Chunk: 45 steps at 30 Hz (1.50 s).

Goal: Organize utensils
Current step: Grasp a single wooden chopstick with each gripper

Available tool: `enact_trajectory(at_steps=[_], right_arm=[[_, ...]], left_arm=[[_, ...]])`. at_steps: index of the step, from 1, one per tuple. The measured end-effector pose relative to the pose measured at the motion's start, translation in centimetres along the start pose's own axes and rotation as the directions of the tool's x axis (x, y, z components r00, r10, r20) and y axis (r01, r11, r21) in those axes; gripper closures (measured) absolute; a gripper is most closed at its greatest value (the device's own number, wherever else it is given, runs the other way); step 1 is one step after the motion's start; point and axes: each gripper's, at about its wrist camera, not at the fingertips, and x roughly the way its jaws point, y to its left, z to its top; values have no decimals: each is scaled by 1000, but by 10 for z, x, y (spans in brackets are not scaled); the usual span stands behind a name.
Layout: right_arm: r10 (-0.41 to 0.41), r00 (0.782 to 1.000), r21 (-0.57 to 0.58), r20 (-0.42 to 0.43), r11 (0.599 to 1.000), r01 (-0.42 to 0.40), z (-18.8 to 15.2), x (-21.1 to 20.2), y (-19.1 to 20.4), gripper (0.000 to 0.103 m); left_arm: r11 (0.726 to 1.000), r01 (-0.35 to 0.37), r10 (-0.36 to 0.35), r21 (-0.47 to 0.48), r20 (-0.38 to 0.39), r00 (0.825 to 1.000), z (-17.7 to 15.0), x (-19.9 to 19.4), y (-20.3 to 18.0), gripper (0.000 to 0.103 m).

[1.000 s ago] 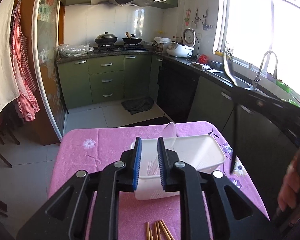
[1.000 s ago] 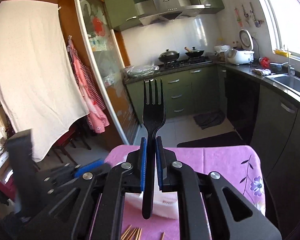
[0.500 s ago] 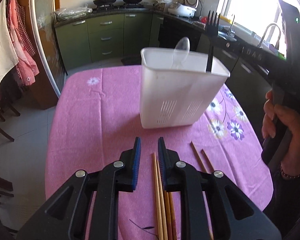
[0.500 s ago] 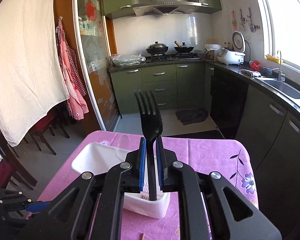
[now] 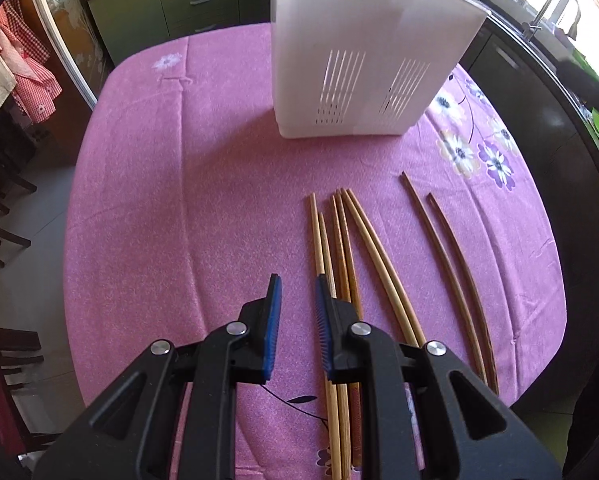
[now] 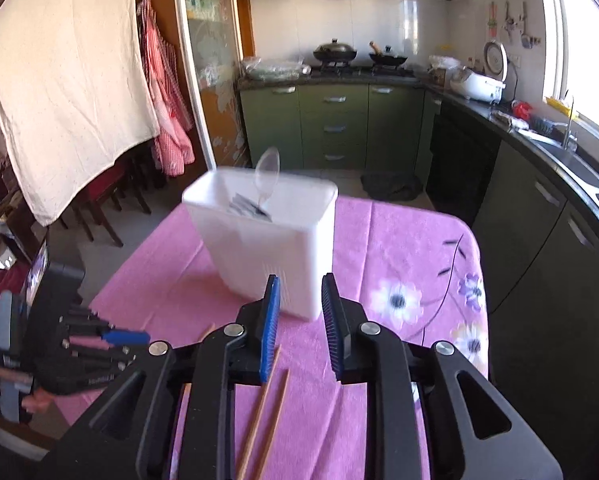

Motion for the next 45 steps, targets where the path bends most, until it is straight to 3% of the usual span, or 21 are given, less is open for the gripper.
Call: enact_trajectory(at_steps=[3, 9, 24, 26, 29, 34, 42, 45], right_arm=[[4, 995, 1, -98, 1000, -4, -29, 12, -7, 81], [27, 982, 28, -187, 999, -22, -65, 29, -17, 81], [43, 965, 15, -260, 999, -41, -73, 51, -12, 81], [40, 961, 9, -273, 999, -39, -74, 54, -10, 75], [38, 954, -11, -297, 999, -43, -76, 55, -5, 75], [53, 924, -16, -378, 998, -63, -81, 66, -1, 75], [75, 839, -12, -540, 995, -97, -84, 100, 9, 79], [63, 818, -19, -572, 996, -90, -84, 109, 13, 81]], left_arm=[[1000, 21, -22, -7, -43, 999, 2, 13, -1, 87], [1000, -14, 15, 18, -88, 996, 7, 28, -7, 87], [996, -51, 61, 68, -146, 987, 9, 49, -18, 87], [994, -65, 77, 84, -148, 986, 10, 54, -26, 87], [995, -63, 75, 77, -164, 984, 12, 57, -25, 90], [994, -86, 98, 72, -178, 979, 14, 58, -16, 93], [990, -115, 127, 84, -155, 980, 14, 58, -5, 93], [987, -126, 140, 100, -147, 979, 13, 60, -5, 93]])
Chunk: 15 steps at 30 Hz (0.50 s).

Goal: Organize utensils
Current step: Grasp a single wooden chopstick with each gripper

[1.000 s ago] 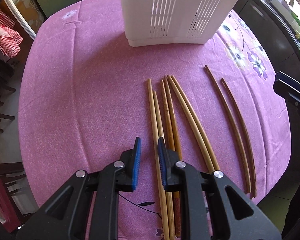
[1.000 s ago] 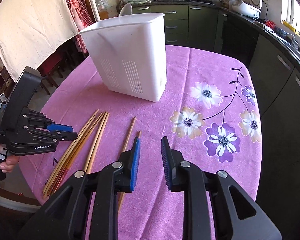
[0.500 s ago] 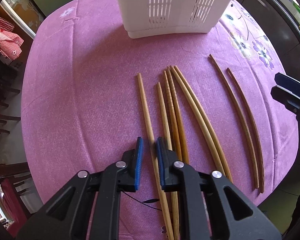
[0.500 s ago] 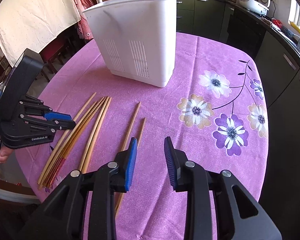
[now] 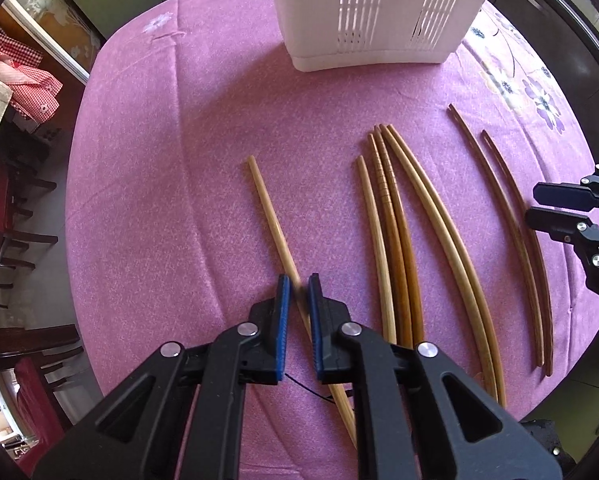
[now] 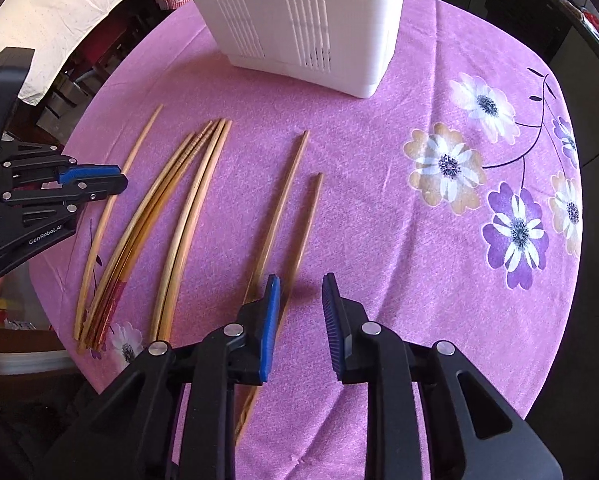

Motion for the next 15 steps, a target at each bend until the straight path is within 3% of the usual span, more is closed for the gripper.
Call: enact_trajectory(at_steps=[9, 11, 15], right_arm=[[-103, 993, -56, -58, 993, 100, 13, 13, 30, 82], [-108, 992, -70, -65, 992, 103, 15, 14, 36, 90], [-94, 993, -67, -69, 994, 90, 19, 18, 42, 94]], left_arm=[[1000, -8, 7, 13, 15, 1000, -5, -3, -1, 94], [1000, -15, 15, 18, 21, 1000, -6, -4, -2, 94], [999, -23, 23, 31, 28, 999, -8, -5, -6, 95]])
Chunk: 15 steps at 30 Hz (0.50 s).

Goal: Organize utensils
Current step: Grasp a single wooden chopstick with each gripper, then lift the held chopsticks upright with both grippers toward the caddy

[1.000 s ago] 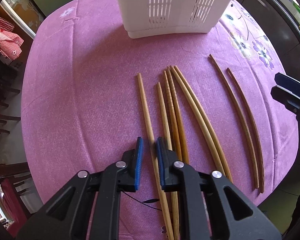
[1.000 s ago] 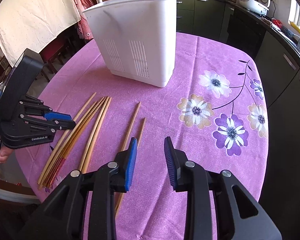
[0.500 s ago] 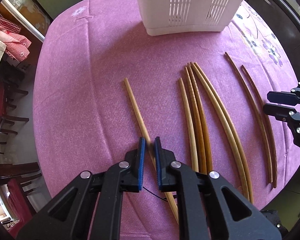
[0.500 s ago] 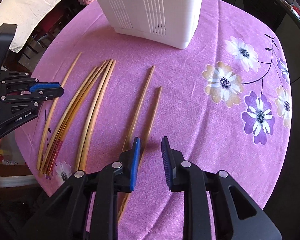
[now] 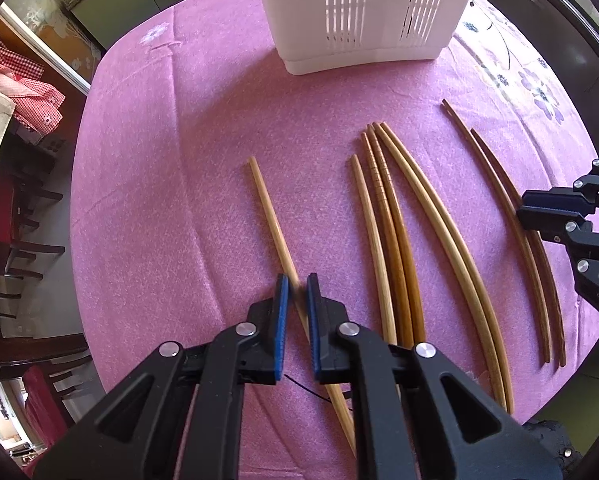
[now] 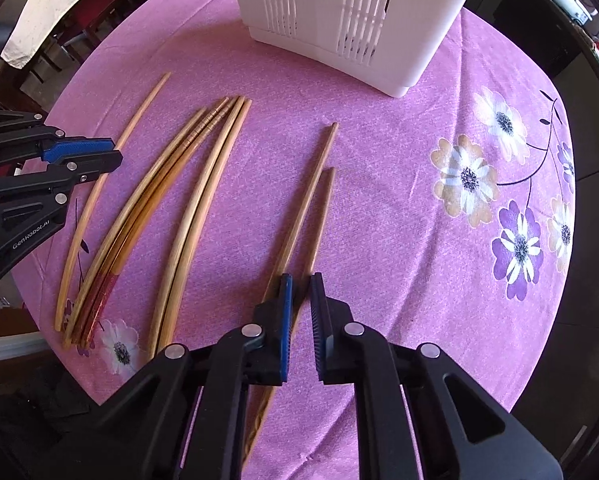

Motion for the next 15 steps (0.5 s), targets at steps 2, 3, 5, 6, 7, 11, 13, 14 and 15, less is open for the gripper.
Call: enact_trajectory(at_steps=[2, 3, 5, 6, 7, 11, 13, 14, 15], right_arm=[[21, 1000, 15, 8, 1000, -21, 1, 1, -2, 95], [27, 1000, 20, 14, 999, -28, 1, 1, -8, 95], [30, 999, 22, 26, 999, -31, -1, 0, -11, 96], [29, 999, 22, 31, 999, -30, -1, -1, -10, 96], [29, 999, 22, 35, 999, -30, -5, -5, -17, 96], [38, 996, 28, 86, 999, -41, -14, -25, -25, 96], [45, 991, 36, 123, 998, -50, -19, -40, -30, 96], [48, 989, 40, 143, 998, -54, -20, -49, -32, 96], [49, 985, 44, 165, 997, -57, -27, -58, -35, 96]], left_arm=[[1000, -5, 5, 18, 5, 1000, -2, -1, -4, 96], [1000, -10, 10, 29, 8, 1000, -2, -2, -6, 97], [999, -20, 19, 37, 12, 1000, -2, -3, -9, 97], [999, -17, 16, 34, 10, 1000, -2, -4, -10, 97], [1000, -9, 9, 28, 6, 1000, -2, -5, -10, 97], [999, 38, -38, -1, -4, 999, -4, -7, 0, 97], [999, 46, -46, -8, 12, 999, -5, -14, 5, 97], [999, 52, -52, -11, 25, 998, -6, -19, 7, 97], [998, 61, -61, -13, 43, 997, -7, -26, 9, 97]])
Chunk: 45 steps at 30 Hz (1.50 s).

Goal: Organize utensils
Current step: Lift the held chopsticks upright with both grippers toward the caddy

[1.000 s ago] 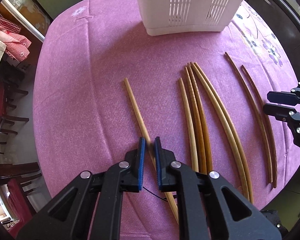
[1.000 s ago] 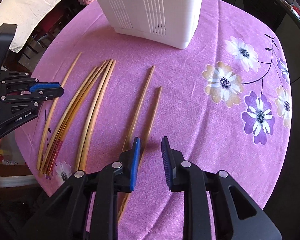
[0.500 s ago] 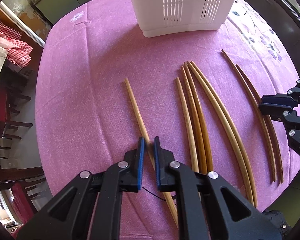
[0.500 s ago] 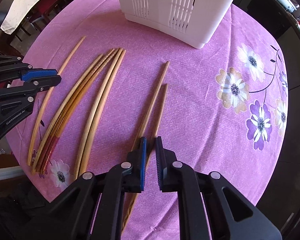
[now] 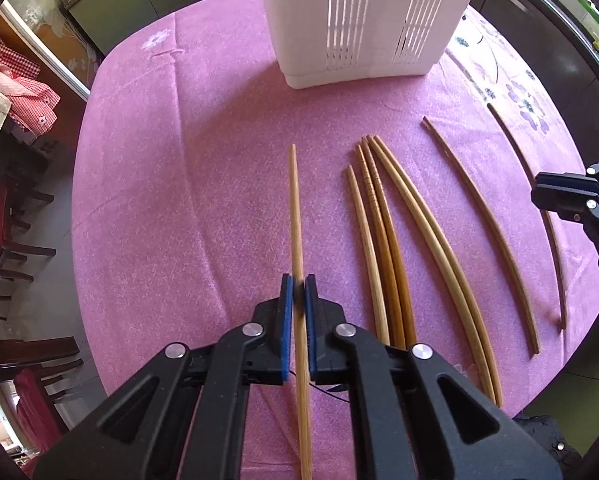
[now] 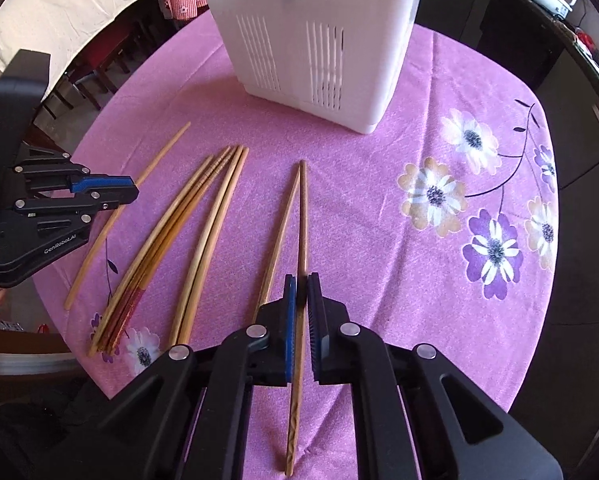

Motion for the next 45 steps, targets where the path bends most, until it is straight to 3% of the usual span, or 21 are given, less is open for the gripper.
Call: enact_trajectory(at_steps=[11, 15, 20, 23, 33, 40, 45], right_arm=[[2, 978, 26, 210, 1000, -8, -24, -89, -12, 99], [3, 988, 27, 156, 1000, -7, -20, -68, -9, 99], [-5, 1000, 17, 19, 1000, 4, -14, -15, -11, 95], [-44, 999, 12, -20, 999, 44, -7, 9, -13, 95], [-52, 991, 5, -121, 999, 53, 13, 49, -13, 95], [-87, 989, -21, -117, 996, 85, 15, 54, -1, 96], [-61, 998, -4, -4, 998, 61, 8, 22, 5, 97]], left_arm=[[998, 50, -42, -38, 196, 980, -16, -87, 23, 97], [998, 51, -41, -35, 228, 973, -20, -101, 28, 97], [998, 58, -46, -36, 261, 964, -29, -113, 28, 97], [998, 65, -55, -24, 285, 957, -36, -122, 27, 97], [998, 62, -65, 22, 329, 942, -57, -139, 18, 98], [998, 51, -61, 39, 346, 936, -63, -142, 15, 97], [998, 55, -63, 34, 350, 935, -63, -142, 17, 98]])
